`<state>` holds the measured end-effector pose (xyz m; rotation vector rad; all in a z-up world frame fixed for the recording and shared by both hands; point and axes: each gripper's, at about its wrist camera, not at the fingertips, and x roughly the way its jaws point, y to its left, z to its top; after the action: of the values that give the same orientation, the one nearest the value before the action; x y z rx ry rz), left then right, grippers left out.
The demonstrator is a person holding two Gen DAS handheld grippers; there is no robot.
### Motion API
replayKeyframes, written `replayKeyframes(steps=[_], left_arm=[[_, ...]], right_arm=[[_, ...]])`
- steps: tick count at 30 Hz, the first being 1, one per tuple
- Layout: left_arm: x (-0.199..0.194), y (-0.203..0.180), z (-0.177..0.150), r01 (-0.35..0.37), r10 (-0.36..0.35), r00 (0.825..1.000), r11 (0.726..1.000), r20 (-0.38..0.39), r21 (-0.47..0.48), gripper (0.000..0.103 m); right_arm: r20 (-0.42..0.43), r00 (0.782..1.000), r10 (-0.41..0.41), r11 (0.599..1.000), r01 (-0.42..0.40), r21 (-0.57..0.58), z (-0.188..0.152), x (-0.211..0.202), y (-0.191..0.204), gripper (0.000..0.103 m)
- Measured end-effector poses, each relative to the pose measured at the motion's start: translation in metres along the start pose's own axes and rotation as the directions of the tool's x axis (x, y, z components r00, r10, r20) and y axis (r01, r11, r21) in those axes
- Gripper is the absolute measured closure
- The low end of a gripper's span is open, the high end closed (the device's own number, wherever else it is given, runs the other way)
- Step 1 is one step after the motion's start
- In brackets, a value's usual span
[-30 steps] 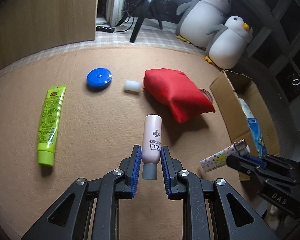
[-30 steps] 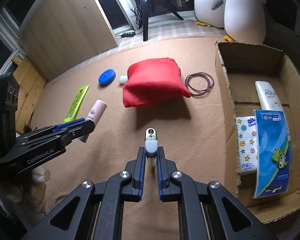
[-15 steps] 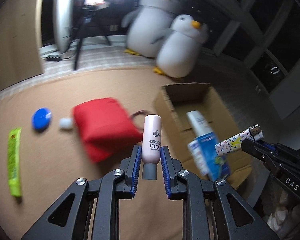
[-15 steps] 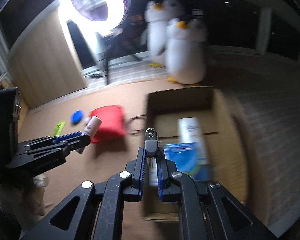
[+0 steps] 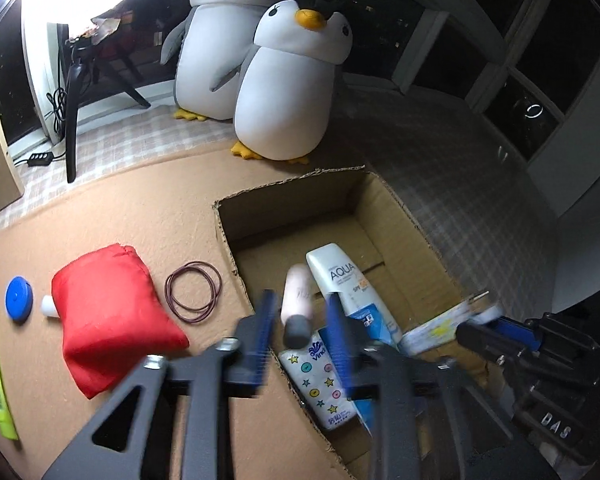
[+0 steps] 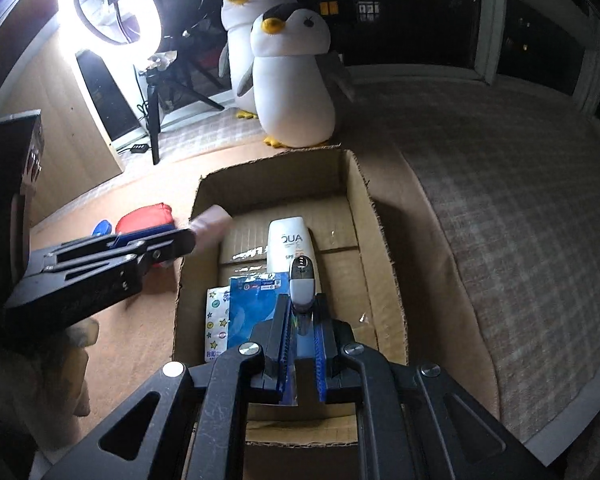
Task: Organize objects
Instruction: 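Carry the lighter into the box with the right gripper while the left gripper carries the pink bottle there, then release the lighter and pink bottle into the box, then move both grippers to the red pouch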
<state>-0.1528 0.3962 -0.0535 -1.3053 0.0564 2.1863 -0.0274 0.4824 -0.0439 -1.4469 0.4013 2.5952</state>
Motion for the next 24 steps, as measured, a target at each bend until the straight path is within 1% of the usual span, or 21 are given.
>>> replayKeyframes(steps=[1,2,3,5,7,9,11,13,15,17,21,24], left_arm=[[-0.002,0.000,0.000,0.002,-0.002,1.000,1.000,0.011,0.000,0.059],[-0.004,0.001,0.000,-0.004,0.004,1.000,1.000,0.019,0.003,0.059],[-0.006,0.003,0.000,-0.009,0.009,1.000,1.000,0.022,0.006,0.059],[-0.011,0.009,-0.002,-0.018,0.018,1.000,1.000,0.024,-0.004,0.059],[-0.015,0.018,-0.002,-0.026,0.027,0.999,1.000,0.025,-0.016,0.059],[-0.020,0.031,-0.003,-0.041,0.042,0.999,0.999,0.027,-0.036,0.059],[-0.027,0.045,-0.005,-0.063,0.064,0.997,0.997,0.030,-0.052,0.059],[-0.033,0.059,-0.006,-0.086,0.088,0.996,0.994,0.034,-0.068,0.059],[-0.039,0.073,-0.007,-0.107,0.111,0.993,0.990,0.037,-0.090,0.060],[-0.045,0.093,-0.007,-0.132,0.137,0.990,0.984,0.036,-0.118,0.060],[-0.049,0.124,-0.003,-0.160,0.167,0.985,0.972,0.028,-0.174,0.060],[-0.045,0.140,0.003,-0.191,0.198,0.980,0.964,0.019,-0.186,0.060]], right_arm=[[0.009,1.000,0.001,1.000,-0.001,0.004,0.000,-0.001,0.000,0.074],[0.019,1.000,0.001,1.000,-0.001,0.005,0.000,-0.002,0.000,0.064],[0.029,1.000,-0.001,1.000,0.000,0.007,0.000,-0.004,0.001,0.059],[0.040,0.999,0.016,1.000,-0.017,0.020,0.000,-0.006,0.001,0.059],[0.038,0.998,0.049,0.998,-0.050,0.043,-0.001,-0.006,0.002,0.058],[0.037,0.998,0.058,0.997,-0.060,0.051,-0.002,-0.005,0.004,0.056],[0.041,0.998,0.057,0.996,-0.059,0.061,-0.003,-0.004,0.005,0.055],[0.052,0.996,0.073,0.993,-0.078,0.088,-0.004,-0.006,0.002,0.055],[0.060,0.993,0.098,0.988,-0.104,0.113,-0.006,-0.009,0.000,0.055],[0.069,0.992,0.101,0.986,-0.109,0.122,-0.007,-0.014,-0.002,0.055],[0.085,0.989,0.118,0.979,-0.130,0.154,-0.017,-0.024,-0.003,0.055],[0.088,0.988,0.127,0.975,-0.141,0.172,-0.024,-0.029,0.001,0.055]])
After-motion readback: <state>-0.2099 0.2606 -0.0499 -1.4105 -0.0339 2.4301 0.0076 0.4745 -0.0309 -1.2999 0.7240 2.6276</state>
